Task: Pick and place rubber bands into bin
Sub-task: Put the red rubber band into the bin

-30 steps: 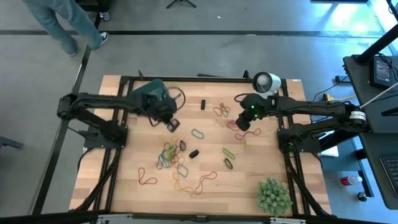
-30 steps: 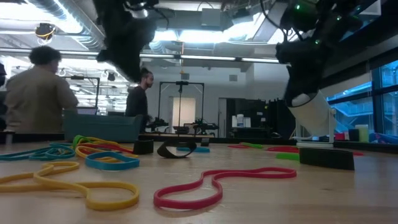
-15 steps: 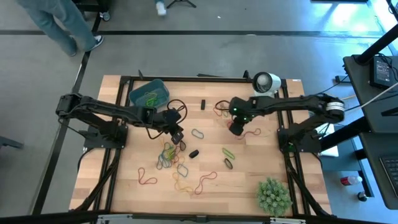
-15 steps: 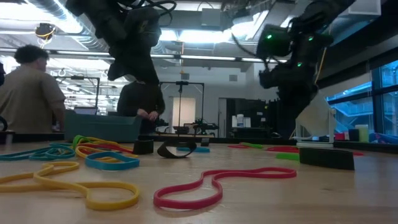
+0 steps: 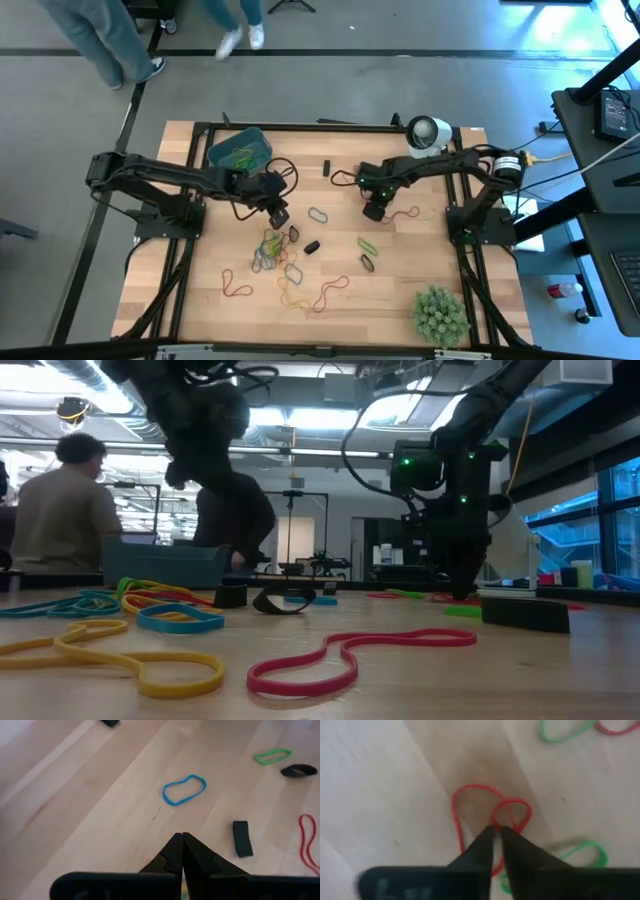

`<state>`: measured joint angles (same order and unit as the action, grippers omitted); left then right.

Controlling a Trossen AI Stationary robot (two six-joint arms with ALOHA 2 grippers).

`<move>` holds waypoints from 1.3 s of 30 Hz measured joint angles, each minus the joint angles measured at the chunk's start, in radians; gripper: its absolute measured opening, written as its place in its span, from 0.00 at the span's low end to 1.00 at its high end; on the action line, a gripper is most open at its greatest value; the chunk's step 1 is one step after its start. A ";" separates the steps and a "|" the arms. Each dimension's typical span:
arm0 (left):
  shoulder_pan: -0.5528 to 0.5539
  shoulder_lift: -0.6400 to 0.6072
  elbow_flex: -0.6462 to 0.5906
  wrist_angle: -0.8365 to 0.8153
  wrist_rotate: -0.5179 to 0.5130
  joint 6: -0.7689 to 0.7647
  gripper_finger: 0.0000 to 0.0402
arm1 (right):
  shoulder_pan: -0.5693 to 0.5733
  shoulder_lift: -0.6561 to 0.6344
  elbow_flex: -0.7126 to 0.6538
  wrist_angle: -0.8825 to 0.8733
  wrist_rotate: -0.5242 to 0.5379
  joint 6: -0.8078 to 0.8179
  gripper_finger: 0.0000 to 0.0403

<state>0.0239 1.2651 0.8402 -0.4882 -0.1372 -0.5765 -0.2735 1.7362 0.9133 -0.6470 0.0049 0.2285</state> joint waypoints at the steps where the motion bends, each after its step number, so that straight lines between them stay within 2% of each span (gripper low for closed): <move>1: 0.002 -0.018 0.000 -0.011 -0.003 0.018 0.00 | -0.001 -0.009 -0.001 0.002 0.000 0.005 0.04; 9: 0.076 -0.145 0.000 -0.027 -0.045 0.163 0.00 | 0.002 -0.124 0.089 -0.095 -0.012 0.096 0.01; 17: 0.127 -0.160 0.000 0.036 -0.048 0.245 0.02 | 0.047 -0.193 0.296 -0.137 -0.008 0.133 0.00; 23: 0.145 -0.156 0.000 0.221 0.010 0.332 0.19 | 0.091 -0.191 0.446 -0.073 -0.002 0.067 0.00; 29: 0.156 -0.146 0.000 0.404 0.029 0.424 0.43 | 0.119 -0.191 0.502 0.087 -0.001 -0.008 0.00; 32: 0.158 -0.128 0.000 0.485 0.067 0.423 0.52 | 0.131 -0.191 0.506 0.169 0.000 -0.043 0.00; 35: 0.177 -0.090 0.000 0.569 0.126 0.376 0.57 | 0.139 -0.191 0.506 0.238 0.000 -0.066 0.00; 39: 0.194 -0.017 0.011 0.655 0.185 0.371 0.58 | 0.147 -0.191 0.507 0.264 0.000 -0.083 0.00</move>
<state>0.2184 1.2477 0.8515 0.1671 0.0480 -0.2060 -0.1268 1.5452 1.4200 -0.3835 0.0051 0.1458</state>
